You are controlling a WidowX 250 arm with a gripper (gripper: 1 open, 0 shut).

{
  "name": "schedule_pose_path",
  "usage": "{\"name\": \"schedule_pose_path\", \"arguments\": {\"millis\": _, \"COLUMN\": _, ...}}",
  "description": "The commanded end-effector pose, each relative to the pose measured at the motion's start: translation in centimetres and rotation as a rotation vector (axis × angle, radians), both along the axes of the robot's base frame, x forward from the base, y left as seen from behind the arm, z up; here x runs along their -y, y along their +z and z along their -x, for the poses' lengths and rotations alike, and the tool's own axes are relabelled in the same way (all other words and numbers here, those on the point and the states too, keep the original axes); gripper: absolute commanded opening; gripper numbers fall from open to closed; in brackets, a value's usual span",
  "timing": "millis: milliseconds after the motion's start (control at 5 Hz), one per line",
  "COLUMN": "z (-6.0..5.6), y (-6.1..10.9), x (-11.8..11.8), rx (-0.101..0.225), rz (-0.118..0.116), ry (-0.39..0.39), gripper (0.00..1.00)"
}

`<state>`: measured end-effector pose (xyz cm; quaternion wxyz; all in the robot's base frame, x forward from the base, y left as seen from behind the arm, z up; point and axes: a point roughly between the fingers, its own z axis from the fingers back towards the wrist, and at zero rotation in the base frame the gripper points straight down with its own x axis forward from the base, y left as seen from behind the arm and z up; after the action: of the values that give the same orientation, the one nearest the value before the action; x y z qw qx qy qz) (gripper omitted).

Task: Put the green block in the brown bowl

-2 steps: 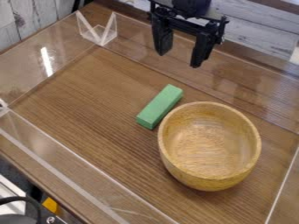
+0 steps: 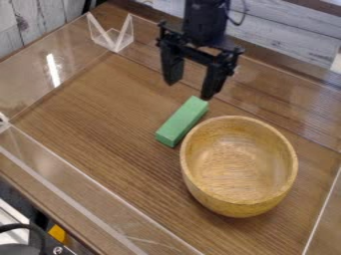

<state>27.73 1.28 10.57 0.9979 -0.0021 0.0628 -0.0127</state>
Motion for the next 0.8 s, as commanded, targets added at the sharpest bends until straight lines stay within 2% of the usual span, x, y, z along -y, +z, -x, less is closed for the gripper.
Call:
{"name": "schedule_pose_path", "arguments": {"millis": 0, "z": 0.3, "y": 1.0, "x": -1.2, "rx": 0.070, "rz": -0.008, "ry": -0.028, "gripper": 1.00}}
{"name": "schedule_pose_path", "arguments": {"millis": 200, "z": 0.4, "y": 0.5, "x": -1.7, "rx": 0.085, "rz": -0.010, "ry": -0.039, "gripper": 1.00}}
{"name": "schedule_pose_path", "arguments": {"millis": 600, "z": 0.4, "y": -0.7, "x": -2.1, "rx": 0.096, "rz": -0.011, "ry": -0.053, "gripper": 1.00}}
